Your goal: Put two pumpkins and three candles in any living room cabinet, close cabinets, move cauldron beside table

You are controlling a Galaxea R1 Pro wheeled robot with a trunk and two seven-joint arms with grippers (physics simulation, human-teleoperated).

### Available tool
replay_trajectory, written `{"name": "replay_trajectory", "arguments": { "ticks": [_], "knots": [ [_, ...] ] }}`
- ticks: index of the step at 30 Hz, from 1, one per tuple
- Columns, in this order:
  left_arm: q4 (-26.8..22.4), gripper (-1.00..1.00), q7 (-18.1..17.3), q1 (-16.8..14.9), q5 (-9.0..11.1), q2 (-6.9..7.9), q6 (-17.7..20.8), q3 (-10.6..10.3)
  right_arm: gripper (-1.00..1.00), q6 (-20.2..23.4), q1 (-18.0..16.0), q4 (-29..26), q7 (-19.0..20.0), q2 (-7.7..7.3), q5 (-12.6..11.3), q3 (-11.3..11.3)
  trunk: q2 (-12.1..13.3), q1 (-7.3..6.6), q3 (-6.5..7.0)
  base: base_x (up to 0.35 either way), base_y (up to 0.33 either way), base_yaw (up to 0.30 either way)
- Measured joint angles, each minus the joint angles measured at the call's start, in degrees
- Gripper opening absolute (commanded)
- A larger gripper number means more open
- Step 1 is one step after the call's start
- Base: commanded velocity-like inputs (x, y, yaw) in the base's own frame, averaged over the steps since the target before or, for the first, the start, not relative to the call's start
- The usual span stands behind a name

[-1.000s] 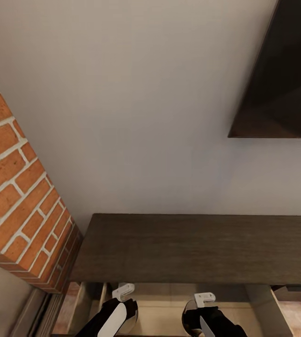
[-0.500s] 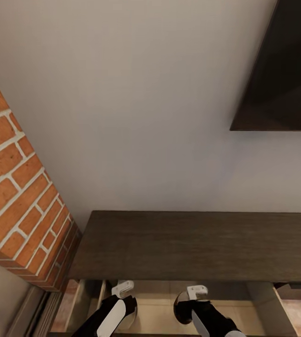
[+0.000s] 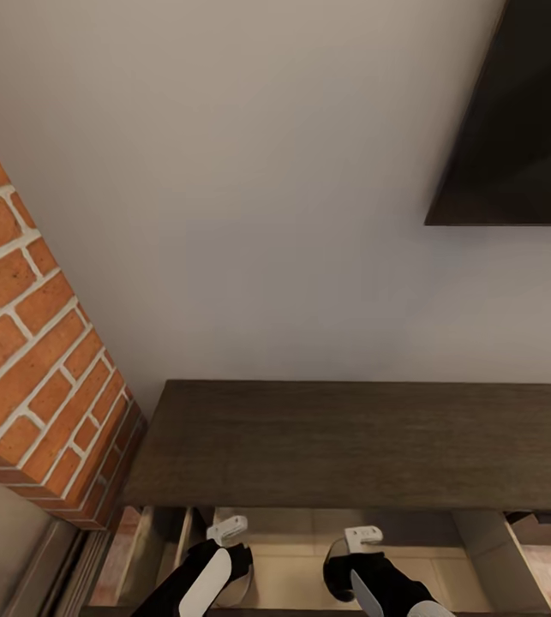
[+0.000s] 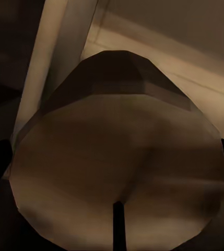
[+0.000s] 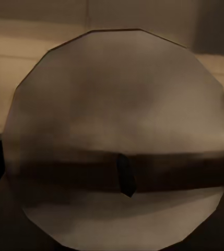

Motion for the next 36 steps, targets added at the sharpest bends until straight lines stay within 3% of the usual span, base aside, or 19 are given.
{"name": "replay_trajectory", "arguments": {
  "ticks": [14, 26, 32, 34, 36],
  "knots": [
    [-0.5, -1.0, -0.13, -0.03, -0.18, 0.15, -0.49, -0.02, -1.0, -0.3, -0.02, 0.0, -0.98, 0.01, 0.07, 0.03, -5.61, 3.08, -2.52, 0.0, 0.0, 0.0],
    [-6.89, -1.0, 0.38, -0.77, -0.32, 0.52, 0.03, 0.07, -1.0, -0.31, -0.02, 0.0, -0.97, 0.09, 0.11, 0.07, -10.43, 5.71, -4.67, 0.0, 0.0, 0.0],
    [-5.99, -1.0, 0.08, -0.7, -0.02, 0.53, 0.0, 0.03, -1.0, -0.31, -0.02, -0.03, -0.94, 0.13, 0.15, 0.08, -12.83, 7.03, -5.75, 0.0, 0.0, 0.0],
    [-3.55, -1.0, -0.4, -0.69, 1.35, 0.26, -0.36, -0.1, -1.0, -0.33, -1.05, -0.62, -0.54, 0.19, 0.25, 0.17, -13.64, 7.46, -6.09, 0.0, 0.0, 0.0],
    [-3.73, -1.0, -0.29, -0.68, 1.21, 0.13, -0.34, 0.04, -1.0, -0.52, -1.42, -0.65, -0.36, 0.15, 0.25, 0.09, -14.44, 7.9, -6.46, 0.0, 0.0, 0.0]
  ]
}}
